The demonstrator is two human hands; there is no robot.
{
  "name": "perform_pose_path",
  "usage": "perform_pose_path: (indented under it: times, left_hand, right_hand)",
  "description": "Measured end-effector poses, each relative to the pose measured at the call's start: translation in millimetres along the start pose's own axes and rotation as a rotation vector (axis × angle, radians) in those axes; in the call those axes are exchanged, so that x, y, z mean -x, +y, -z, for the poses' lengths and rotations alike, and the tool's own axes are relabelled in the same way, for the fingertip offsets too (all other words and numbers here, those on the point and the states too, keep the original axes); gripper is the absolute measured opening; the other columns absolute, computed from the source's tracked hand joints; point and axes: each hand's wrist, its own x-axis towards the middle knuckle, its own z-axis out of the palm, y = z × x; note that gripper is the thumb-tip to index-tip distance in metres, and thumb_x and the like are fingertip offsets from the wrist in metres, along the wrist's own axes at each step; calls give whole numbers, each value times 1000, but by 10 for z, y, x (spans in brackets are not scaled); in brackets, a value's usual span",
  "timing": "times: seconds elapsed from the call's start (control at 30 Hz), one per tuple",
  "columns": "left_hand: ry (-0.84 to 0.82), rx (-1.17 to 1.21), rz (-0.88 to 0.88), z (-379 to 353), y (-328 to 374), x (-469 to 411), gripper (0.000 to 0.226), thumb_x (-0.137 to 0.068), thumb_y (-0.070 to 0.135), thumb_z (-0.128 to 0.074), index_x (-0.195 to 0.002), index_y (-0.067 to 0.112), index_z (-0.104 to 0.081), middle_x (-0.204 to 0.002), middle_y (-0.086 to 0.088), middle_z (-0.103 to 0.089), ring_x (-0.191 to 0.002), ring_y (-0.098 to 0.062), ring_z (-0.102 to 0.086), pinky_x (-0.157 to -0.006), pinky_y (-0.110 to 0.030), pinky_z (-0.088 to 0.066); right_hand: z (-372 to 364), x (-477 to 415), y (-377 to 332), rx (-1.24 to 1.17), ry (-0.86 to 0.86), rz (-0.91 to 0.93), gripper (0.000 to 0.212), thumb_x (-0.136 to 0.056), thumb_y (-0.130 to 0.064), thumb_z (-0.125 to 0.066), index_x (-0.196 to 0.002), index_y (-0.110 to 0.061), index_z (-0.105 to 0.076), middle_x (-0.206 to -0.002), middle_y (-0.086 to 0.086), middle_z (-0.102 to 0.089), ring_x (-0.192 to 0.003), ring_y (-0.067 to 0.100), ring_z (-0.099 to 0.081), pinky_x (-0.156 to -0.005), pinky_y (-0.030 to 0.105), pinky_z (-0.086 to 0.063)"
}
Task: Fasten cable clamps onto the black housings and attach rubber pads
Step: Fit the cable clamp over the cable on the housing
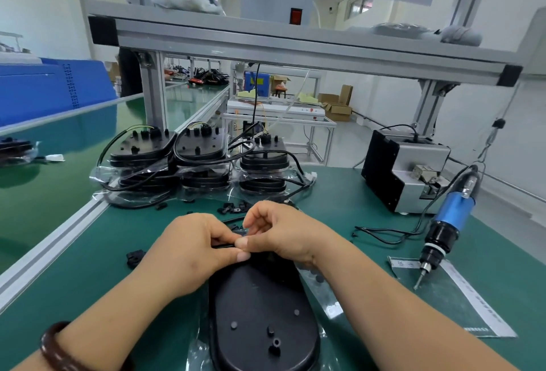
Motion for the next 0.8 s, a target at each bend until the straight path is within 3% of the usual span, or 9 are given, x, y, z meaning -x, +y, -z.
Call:
perform_pose_path:
  times: [0.1, 0.23, 0.37, 0.5, 0.6, 0.8]
  left_hand:
    - [-13, 9, -5, 9, 22, 4, 31, -65, 45, -81, -58, 65, -59, -78, 34, -57, -73, 11, -52, -55, -12, -35]
    - [7, 12, 27, 3, 32, -8, 22, -63, 43, -83, -55, 48, -64, -66, 15, -62, -65, 5, -55, -54, -10, -36]
    - [14, 42, 48, -6, 38, -11, 21, -62, 41, -85, -63, 46, -65, -68, 13, -64, -63, 6, -56, -54, -8, -36]
    - [5, 40, 64, -14, 27, -12, 18, -64, 41, -84, -68, 43, -67, -71, 17, -65, -64, 8, -57, -54, -6, -36]
    - [4, 26, 63, -15, 14, -6, 18, -64, 41, -84, -69, 43, -66, -74, 17, -66, -70, 4, -58, -56, -6, -34]
    - [7, 6, 54, -17, 2, -11, 16, -64, 42, -84, -71, 41, -69, -74, 15, -66, -70, 2, -59, -58, -10, -36]
  right_hand:
    - [11, 25, 25, -11, -2, 27, 24, -77, -26, -81, -89, -26, -60, -90, -5, -61, -81, 8, -56, -87, 33, -52]
    - [51, 97, -20, -84, 82, 39, 26, -78, -39, -79, -92, -22, -65, -92, -4, -67, -83, 6, -60, -87, 29, -52]
    - [456, 221, -124, -152, 393, 42, 28, -79, -49, -72, -93, -25, -68, -93, -12, -70, -89, 5, -64, -71, 16, -46]
    - [1084, 426, -35, -372, 791, 25, 17, -84, -35, -71, -88, -19, -65, -89, -6, -64, -88, 10, -57, -87, 30, -45]
    - [1454, 601, 181, -471, 1120, 39, 17, -88, -26, -70, -75, -18, -63, -67, -8, -62, -67, 5, -55, -70, 20, -46]
    - [1796, 884, 689, -564, 1554, -86, 10, -87, -23, -69, -81, -18, -63, -72, -5, -57, -65, 12, -51, -57, 21, -41]
